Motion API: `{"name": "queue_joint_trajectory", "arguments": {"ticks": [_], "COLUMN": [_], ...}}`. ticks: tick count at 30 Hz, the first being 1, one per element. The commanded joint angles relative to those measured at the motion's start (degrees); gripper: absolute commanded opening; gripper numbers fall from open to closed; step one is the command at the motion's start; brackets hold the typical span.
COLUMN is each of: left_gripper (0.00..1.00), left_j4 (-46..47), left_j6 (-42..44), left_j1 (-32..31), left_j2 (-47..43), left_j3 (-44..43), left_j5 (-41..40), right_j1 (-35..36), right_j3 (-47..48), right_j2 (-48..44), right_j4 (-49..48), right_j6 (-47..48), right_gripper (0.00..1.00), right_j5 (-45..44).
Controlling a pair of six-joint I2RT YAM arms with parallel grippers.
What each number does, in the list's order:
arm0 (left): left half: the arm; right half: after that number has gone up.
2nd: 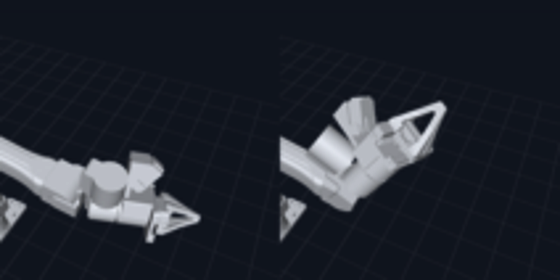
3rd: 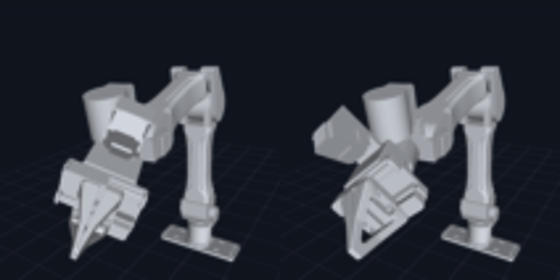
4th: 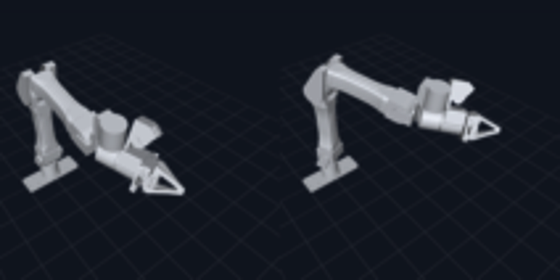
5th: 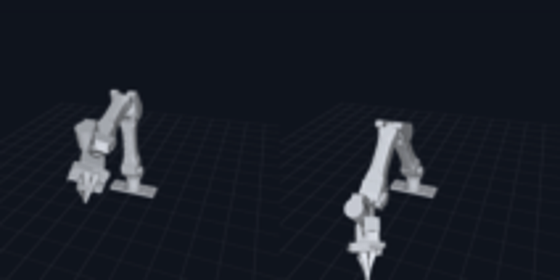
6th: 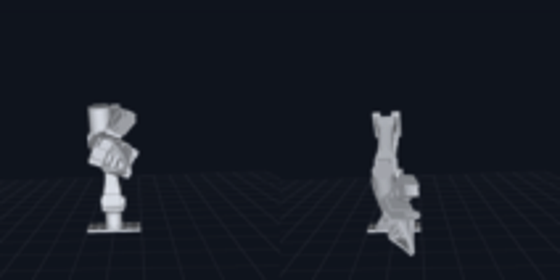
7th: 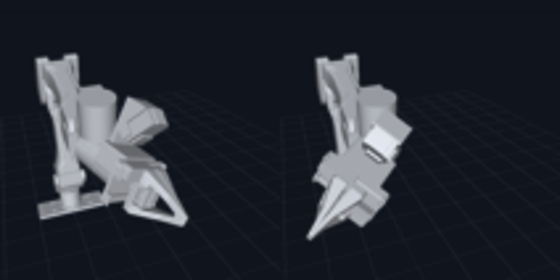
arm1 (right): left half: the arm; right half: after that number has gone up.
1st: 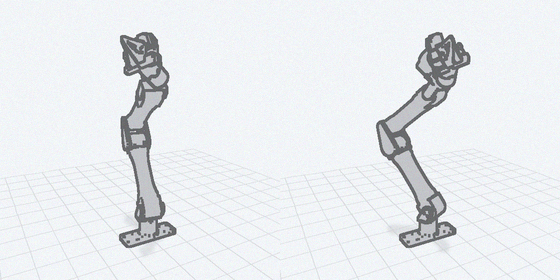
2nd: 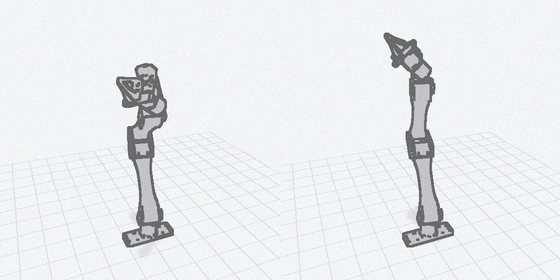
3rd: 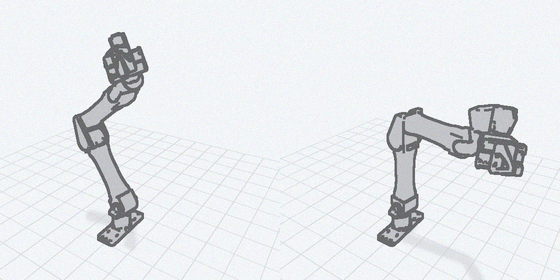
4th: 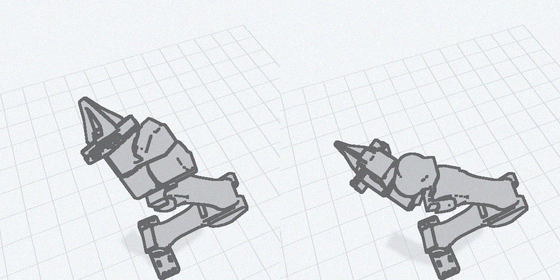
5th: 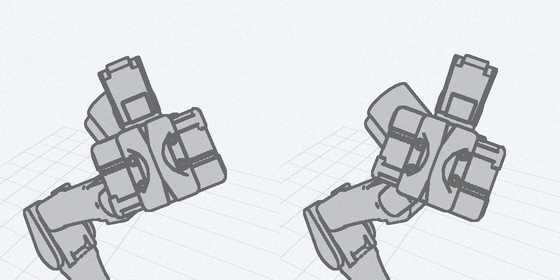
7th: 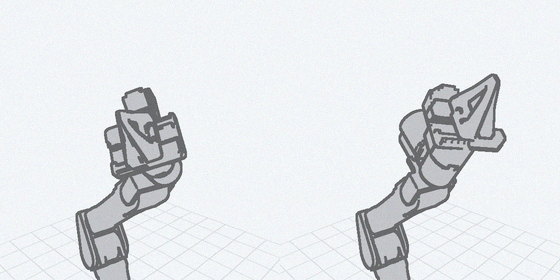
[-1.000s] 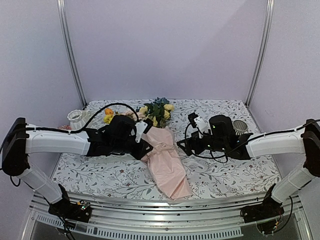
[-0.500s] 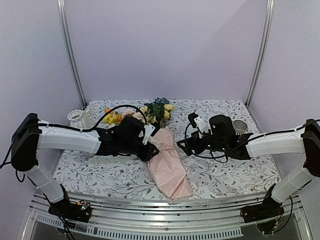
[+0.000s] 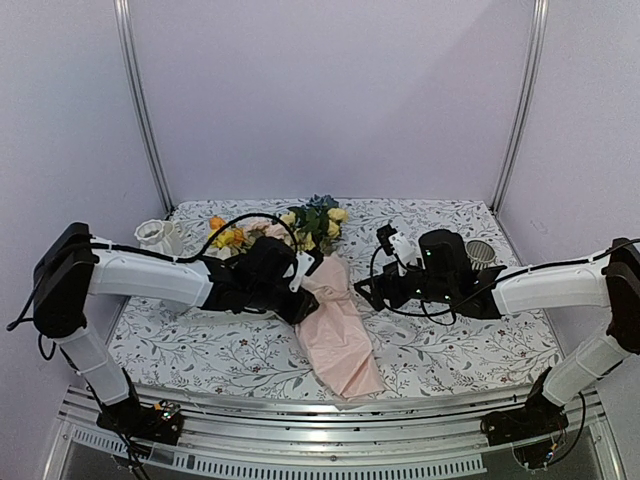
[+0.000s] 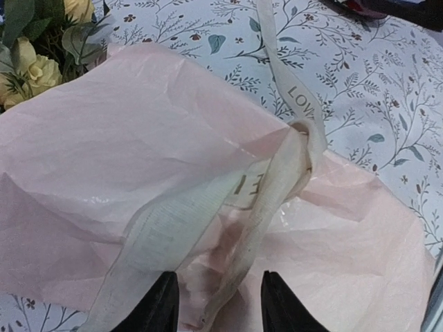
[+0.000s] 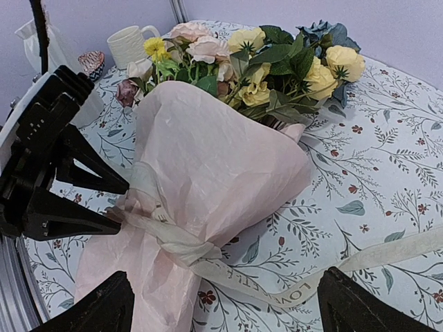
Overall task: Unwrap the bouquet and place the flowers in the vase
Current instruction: Untie the half-tied ribbon from the folded wrapping paper.
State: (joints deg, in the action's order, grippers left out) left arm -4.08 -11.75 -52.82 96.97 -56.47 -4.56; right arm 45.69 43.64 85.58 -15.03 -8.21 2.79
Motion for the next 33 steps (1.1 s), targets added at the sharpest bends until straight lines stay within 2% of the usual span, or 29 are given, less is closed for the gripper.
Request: {"name": "queue_joint_trajectory", "arguments": {"ticks": [1,2,5,13,31,33], "left_gripper": [0.41,0.38,0.16,0.00,0.00,0.03], "left_j4": [-1.1,-1.2,-1.3,-1.4,0.1,0.3], "left_j6": [0.3,0.2,0.3,-0.8,-11.1,-11.1], "left_j1": [-0.7,-0.7,-0.7,-0.8,-0.7,-0.7], "left_j2": [1.5,1.5,1.3,-2.0,-13.6,-14.5], "left_j3": [-1.8,-1.8,-1.8,-0.2,14.6,15.0], "left_j5": [-1.4,-1.7,-1.9,-3.1,-7.5,-7.3], "right_j1": [-0.3,-0.3,-0.3,-0.3,-0.4,-0.4], "right_j3": [0.4,0.3,0.4,0.2,1.0,1.1], "right_j2": [0.2,0.3,0.2,0.2,2.4,2.4], "right_j4": [-0.9,-0.9,-1.0,-1.0,-0.8,-0.9], "right_j6": [-0.7,-0.7,-0.7,-0.8,-1.5,-1.5], "right_gripper": [0.94,0.94,0.94,0.95,0.95,0.95], "right_j5": [0.6,0.6,0.5,0.4,2.1,2.3]}}
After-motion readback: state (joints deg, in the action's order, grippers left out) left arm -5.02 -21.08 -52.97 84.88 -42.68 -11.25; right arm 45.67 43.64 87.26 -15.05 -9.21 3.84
